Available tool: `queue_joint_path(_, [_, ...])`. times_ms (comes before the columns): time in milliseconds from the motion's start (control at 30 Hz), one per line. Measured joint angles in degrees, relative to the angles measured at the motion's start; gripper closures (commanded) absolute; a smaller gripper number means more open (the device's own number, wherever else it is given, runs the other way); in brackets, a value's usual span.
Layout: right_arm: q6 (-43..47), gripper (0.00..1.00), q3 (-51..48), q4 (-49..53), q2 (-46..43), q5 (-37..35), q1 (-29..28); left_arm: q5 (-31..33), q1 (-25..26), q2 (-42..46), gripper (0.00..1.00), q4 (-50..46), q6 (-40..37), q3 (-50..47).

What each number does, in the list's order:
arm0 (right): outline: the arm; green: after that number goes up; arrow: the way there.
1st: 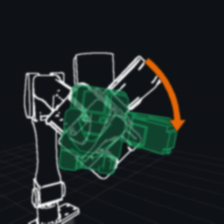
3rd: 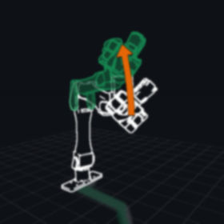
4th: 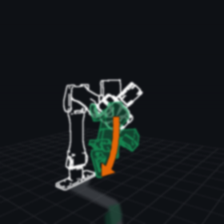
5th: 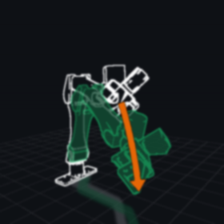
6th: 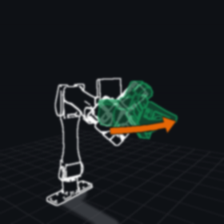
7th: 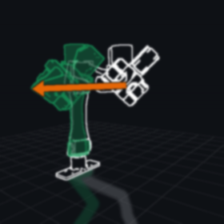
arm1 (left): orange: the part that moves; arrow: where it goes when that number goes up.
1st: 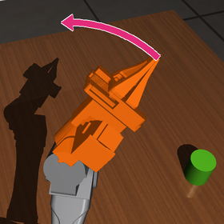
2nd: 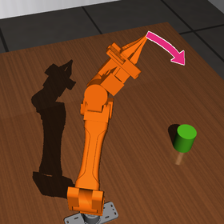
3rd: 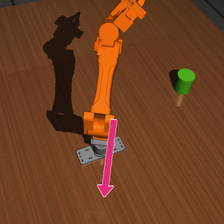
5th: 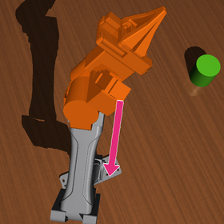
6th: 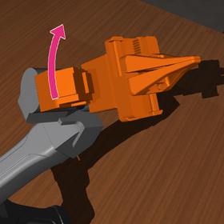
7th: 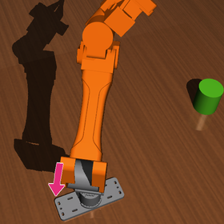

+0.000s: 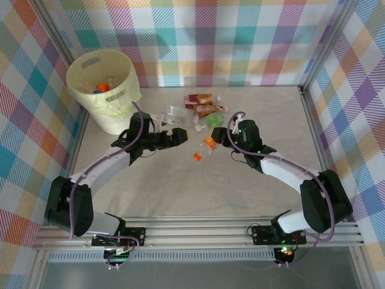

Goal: Put the plastic bottles in the bin

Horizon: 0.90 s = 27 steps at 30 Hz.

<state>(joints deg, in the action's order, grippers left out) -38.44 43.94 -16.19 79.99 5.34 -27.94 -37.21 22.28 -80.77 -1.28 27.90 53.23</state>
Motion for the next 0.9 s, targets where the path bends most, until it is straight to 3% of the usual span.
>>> queue_joint_path(467, [-1.44, 0.54, 1.14, -5.73, -2.01, 8.13, -2.62, -13.46, 4.68, -6.21, 0.04, 6.51, -1.01, 4.37])
queue_joint_path(567, [-2.69, 0.54, 2.21, -7.85, -1.07, 9.86, -3.37, -14.78, 5.55, -6.80, 0.13, 6.36, -1.70, 5.03])
queue_joint_path(733, [-2.71, 0.53, 4.68, -9.31, 0.96, 10.64, -5.03, -16.50, 6.10, -7.34, 0.37, 5.92, -2.29, 6.08])
queue_joint_path(900, [-2.62, 0.42, 5.03, -9.84, 1.66, 10.51, -5.05, -16.15, 6.14, -7.58, 0.46, 5.46, -2.25, 6.60])
